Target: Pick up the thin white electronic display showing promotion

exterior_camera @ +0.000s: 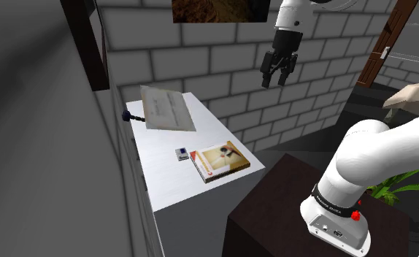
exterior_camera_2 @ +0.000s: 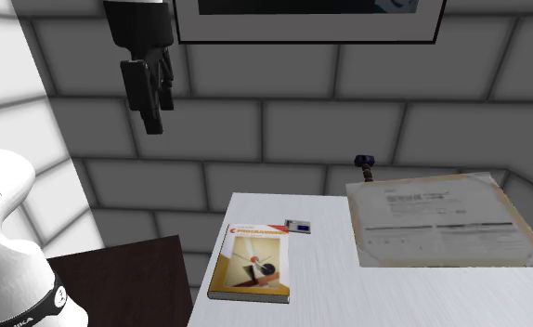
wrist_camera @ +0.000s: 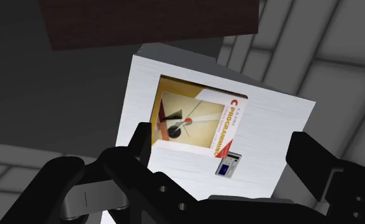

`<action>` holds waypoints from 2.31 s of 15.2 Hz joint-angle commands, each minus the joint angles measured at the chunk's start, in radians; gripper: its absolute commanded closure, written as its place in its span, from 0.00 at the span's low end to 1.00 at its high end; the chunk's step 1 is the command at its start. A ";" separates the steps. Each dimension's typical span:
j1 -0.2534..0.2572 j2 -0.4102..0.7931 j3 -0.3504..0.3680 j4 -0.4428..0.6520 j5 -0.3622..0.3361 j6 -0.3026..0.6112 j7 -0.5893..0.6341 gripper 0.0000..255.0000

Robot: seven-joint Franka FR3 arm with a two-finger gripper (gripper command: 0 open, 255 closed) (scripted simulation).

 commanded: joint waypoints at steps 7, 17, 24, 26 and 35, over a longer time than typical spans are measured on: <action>0.013 0.132 0.075 -0.063 0.031 0.201 0.074 0.00; 0.025 0.455 0.187 -0.049 0.040 0.516 0.205 0.00; 0.025 0.727 0.243 0.048 -0.015 0.690 0.321 0.00; 0.027 0.808 0.252 0.088 -0.041 0.728 0.359 0.00; 0.074 1.174 0.237 0.335 -0.177 0.829 0.526 0.00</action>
